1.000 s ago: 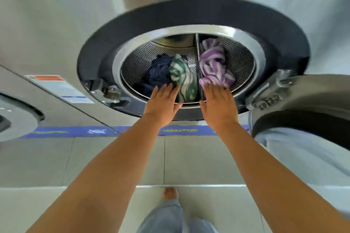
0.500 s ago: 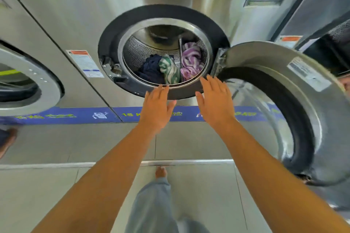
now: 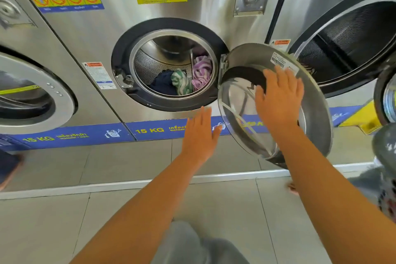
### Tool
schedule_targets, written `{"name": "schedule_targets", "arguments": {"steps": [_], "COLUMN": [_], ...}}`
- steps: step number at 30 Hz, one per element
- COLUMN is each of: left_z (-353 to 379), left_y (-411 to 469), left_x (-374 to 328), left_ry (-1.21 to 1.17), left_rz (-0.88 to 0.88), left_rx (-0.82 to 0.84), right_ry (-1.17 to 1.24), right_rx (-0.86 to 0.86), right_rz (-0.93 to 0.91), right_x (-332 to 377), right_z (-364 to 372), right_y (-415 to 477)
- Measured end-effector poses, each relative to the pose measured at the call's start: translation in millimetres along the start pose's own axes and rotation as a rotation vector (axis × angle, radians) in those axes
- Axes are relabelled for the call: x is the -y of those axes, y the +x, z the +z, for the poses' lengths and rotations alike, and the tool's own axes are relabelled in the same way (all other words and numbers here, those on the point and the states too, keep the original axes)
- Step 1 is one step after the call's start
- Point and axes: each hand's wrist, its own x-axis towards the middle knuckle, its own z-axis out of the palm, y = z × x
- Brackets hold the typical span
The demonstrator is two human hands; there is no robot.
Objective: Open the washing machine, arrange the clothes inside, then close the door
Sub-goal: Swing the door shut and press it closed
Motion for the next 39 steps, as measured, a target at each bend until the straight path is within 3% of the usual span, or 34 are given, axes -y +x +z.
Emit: {"name": "schedule_targets", "arguments": {"steps": [7,10,21,31,35,39], "left_z": [20.5,25.9,27.4,3.3,-7.8,-24.8], "left_y": [-18.2,-24.1,-48.5,-71.4,-62.0,-49.0], "left_x": [-32.3,-40.6,-48.0,-6.3,13.8,43.6], "left_ry": [-0.046,-0.039,-0.068,-0.213,-0.261,-0.209], "left_rz": [0.061,0.086,0.148,0.095,0.007,-0.028], "left_rx": [0.067,0.080,0.073,0.013,-0.097,-0.163], "right_ry": [-0.058,-0.040,-0.013,0.188,0.171,0.150], "right_rx": [0.109,0.159,0.163,0.089,0.198,0.253], "right_rz": [0.226,0.229,0.239,-0.194,-0.406,-0.482], "right_x": [-53.8,-62.4,0.2,61.5,87.1,108.5], "right_z": [-15.2,-18.4,-28.3,-10.4,9.4,19.4], "right_y": [1.0,0.4,-38.0,-50.5,-34.8,-16.3]}}
